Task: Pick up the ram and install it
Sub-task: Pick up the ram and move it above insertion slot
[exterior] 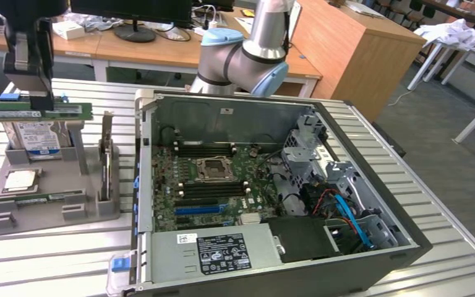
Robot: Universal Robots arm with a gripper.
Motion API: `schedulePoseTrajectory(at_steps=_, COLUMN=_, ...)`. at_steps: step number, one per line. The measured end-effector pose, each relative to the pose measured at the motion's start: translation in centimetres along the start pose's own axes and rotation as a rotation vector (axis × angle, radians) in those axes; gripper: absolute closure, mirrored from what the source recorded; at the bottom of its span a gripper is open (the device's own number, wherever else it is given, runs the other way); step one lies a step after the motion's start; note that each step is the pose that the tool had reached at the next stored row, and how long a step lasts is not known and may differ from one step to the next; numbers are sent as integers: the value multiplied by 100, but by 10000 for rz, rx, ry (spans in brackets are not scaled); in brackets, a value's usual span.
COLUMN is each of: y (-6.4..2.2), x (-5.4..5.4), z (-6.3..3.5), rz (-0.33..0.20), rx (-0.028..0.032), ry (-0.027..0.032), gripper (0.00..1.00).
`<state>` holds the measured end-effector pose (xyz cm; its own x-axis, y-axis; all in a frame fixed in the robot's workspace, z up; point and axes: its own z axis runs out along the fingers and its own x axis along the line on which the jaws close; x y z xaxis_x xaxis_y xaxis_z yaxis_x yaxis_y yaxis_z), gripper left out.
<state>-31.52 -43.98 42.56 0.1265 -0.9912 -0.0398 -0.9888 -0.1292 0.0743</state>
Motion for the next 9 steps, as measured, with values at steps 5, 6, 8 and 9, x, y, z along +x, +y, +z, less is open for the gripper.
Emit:
schedulePoseTrajectory(at_steps=5, y=-39, x=5, z=1, rz=0, rx=-21, ry=-3, gripper=88)
schedulePoseTrajectory(at_steps=6, y=-47, x=6, z=1, rz=0, rx=-25, ry=-4, gripper=88)
schedulePoseTrajectory(at_steps=8, y=-63, x=8, z=1, rz=0, rx=-34, ry=-5, gripper=88)
schedulePoseTrajectory(at_steps=9, y=-71, x=9, z=1, rz=1, rx=-39, ry=-5, gripper=88)
